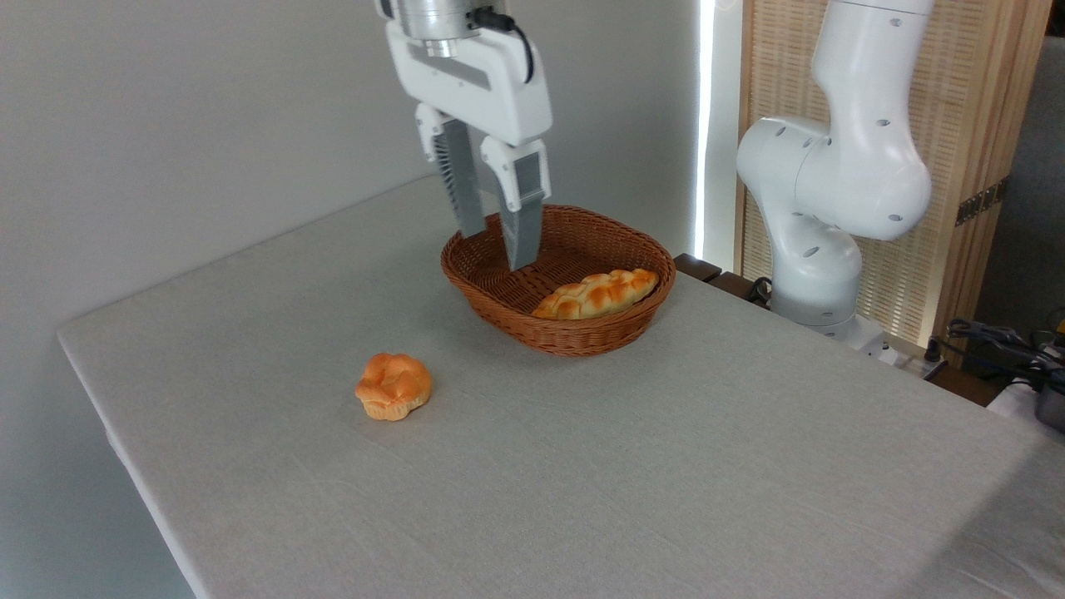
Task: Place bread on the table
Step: 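Move the open gripper over the wicker basket and lower toward the croissant, then close the gripper on the croissant inside the basket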
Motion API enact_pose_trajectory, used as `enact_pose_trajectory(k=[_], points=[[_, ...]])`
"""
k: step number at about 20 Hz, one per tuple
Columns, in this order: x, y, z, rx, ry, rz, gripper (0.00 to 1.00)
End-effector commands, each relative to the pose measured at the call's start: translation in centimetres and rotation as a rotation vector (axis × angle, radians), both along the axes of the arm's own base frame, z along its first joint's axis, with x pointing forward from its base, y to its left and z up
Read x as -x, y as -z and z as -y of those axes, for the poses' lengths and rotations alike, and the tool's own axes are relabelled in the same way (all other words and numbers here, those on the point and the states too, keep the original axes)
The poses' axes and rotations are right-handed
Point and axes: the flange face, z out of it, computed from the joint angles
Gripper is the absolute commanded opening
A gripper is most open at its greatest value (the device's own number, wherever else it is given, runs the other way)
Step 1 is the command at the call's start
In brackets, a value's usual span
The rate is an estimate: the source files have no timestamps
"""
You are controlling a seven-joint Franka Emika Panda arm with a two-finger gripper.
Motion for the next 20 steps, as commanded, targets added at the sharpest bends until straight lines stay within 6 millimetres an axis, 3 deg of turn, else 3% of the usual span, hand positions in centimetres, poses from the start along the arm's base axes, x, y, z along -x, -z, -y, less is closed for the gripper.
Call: enact_pose_trajectory(k=[1,4,8,14,20], points=[[3.6,1.5,1.0,0.020,0.070,-0.018,1.00],[4.4,2.9,3.3,0.021,0.131,-0.048,1.00],[6.0,6.4,6.0,0.008,0.197,-0.119,1.00],[8.1,11.2,6.6,-0.006,0.224,-0.209,1.00],[8.9,14.0,7.8,0.012,0.238,-0.228,1.00]])
